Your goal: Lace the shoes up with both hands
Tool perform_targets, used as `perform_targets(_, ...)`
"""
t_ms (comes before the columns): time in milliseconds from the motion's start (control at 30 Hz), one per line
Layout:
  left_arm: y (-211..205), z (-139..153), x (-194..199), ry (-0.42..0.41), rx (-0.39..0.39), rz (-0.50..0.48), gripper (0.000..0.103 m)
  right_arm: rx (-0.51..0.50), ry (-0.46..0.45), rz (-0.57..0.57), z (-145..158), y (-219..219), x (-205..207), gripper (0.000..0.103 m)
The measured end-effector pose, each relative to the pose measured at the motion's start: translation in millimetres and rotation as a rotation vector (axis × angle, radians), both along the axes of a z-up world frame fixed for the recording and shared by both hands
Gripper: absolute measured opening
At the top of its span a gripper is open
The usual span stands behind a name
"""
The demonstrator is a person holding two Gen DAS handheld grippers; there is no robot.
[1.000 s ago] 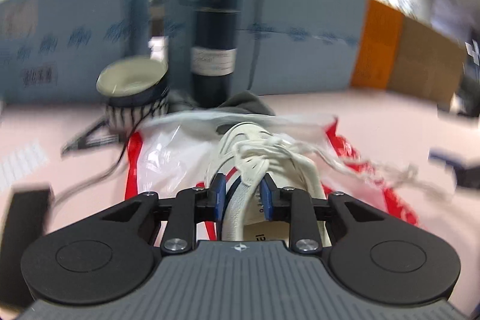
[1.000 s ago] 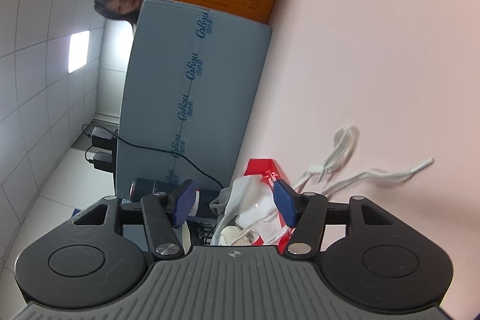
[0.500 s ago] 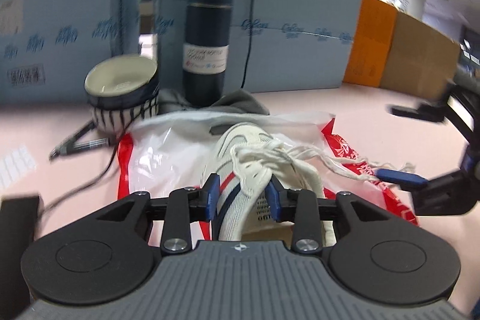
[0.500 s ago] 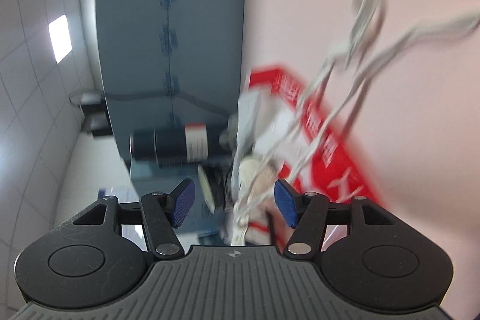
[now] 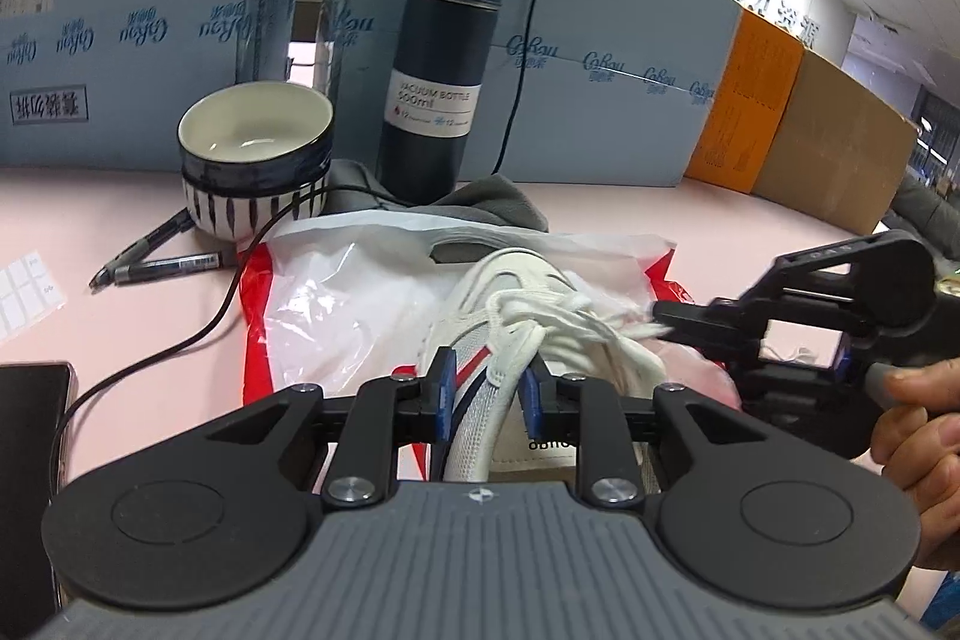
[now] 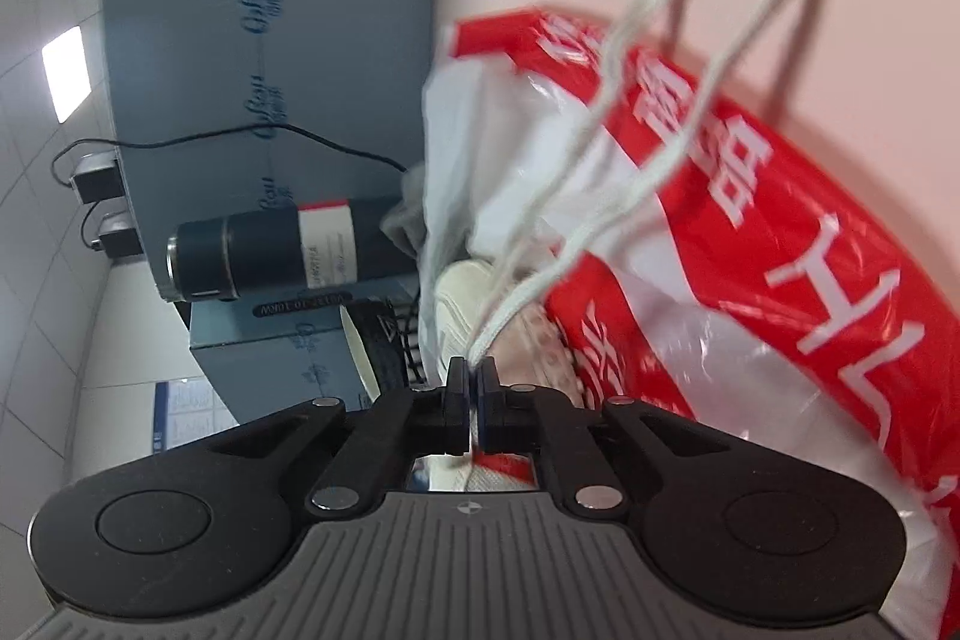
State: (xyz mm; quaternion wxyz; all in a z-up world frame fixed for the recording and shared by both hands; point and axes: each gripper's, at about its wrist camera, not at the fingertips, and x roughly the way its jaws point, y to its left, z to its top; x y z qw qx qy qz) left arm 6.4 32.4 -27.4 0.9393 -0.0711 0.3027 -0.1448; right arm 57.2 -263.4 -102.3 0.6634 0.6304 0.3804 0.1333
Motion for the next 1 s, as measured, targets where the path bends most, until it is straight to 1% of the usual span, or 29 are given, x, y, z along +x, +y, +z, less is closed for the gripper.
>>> perform_targets(33, 2.1, -0.8, 1.3, 0.007, -0.009, 0.003, 0.021, -0.039, -0.013, -0.004, 4.8, -1.7, 0.0, 0.002)
perform_targets(167, 9.6, -5.4, 8.4, 0.036, -0.041, 0.019, 0.023, -0.192, 0.016, 0.018, 12.8, -5.9, 3.8, 0.002)
perform_targets(200, 10.5, -6.5, 9.9, 0.043, -0.045, 0.020, 0.025, -0.210, 0.029, 0.043, 12.6, -6.8, 4.8, 0.004)
perform_targets(267, 12.2, -8.6, 12.6, 0.056, -0.052, 0.022, 0.025, -0.205, 0.035, 0.159, 13.0, -5.5, 10.5, 0.009)
perform_targets(300, 13.2, -9.4, 13.2, 0.060, -0.056, 0.022, 0.026, -0.185, 0.020, 0.233, 14.6, -5.7, 11.6, 0.028)
perform_targets(367, 14.9, -10.2, 13.7, 0.065, -0.063, 0.021, 0.028, -0.159, -0.033, 0.316, 22.7, -12.0, 4.3, 0.062)
perform_targets(433, 15.4, -11.8, 14.1, 0.075, -0.058, 0.021, 0.034, -0.161, -0.100, 0.332, 36.0, -26.1, -8.6, 0.063)
perform_targets(500, 14.8, -13.7, 14.4, 0.088, -0.050, 0.028, 0.035, -0.190, -0.132, 0.308, 47.9, -44.8, -20.6, 0.068)
perform_targets(633, 12.1, -15.9, 13.7, 0.118, -0.055, 0.046, 0.035, -0.315, -0.184, 0.176, 67.7, -85.5, -40.6, 0.073)
perform_targets(667, 10.9, -16.1, 12.4, 0.121, -0.052, 0.048, 0.035, -0.347, -0.188, 0.149, 70.2, -94.0, -41.9, 0.077)
perform_targets(700, 9.6, -16.2, 11.1, 0.122, -0.049, 0.049, 0.035, -0.372, -0.186, 0.137, 69.4, -100.0, -39.0, 0.080)
perform_targets(767, 7.0, -15.6, 8.3, 0.121, -0.041, 0.049, 0.035, -0.420, -0.182, 0.114, 67.7, -112.0, -33.1, 0.082)
perform_targets(900, 2.3, -14.0, 2.6, 0.122, -0.027, 0.038, 0.037, -0.517, -0.173, 0.068, 64.3, -136.0, -21.3, 0.082)
perform_targets(933, 1.3, -13.8, 1.8, 0.122, -0.027, 0.037, 0.038, -0.532, -0.174, 0.061, 63.1, -141.3, -18.5, 0.082)
perform_targets(967, 0.4, -13.7, 0.9, 0.121, -0.027, 0.036, 0.040, -0.525, -0.181, 0.063, 61.3, -144.9, -16.1, 0.082)
perform_targets(1000, -0.6, -13.5, 0.1, 0.121, -0.027, 0.035, 0.043, -0.530, -0.188, 0.071, 60.2, -147.4, -13.9, 0.082)
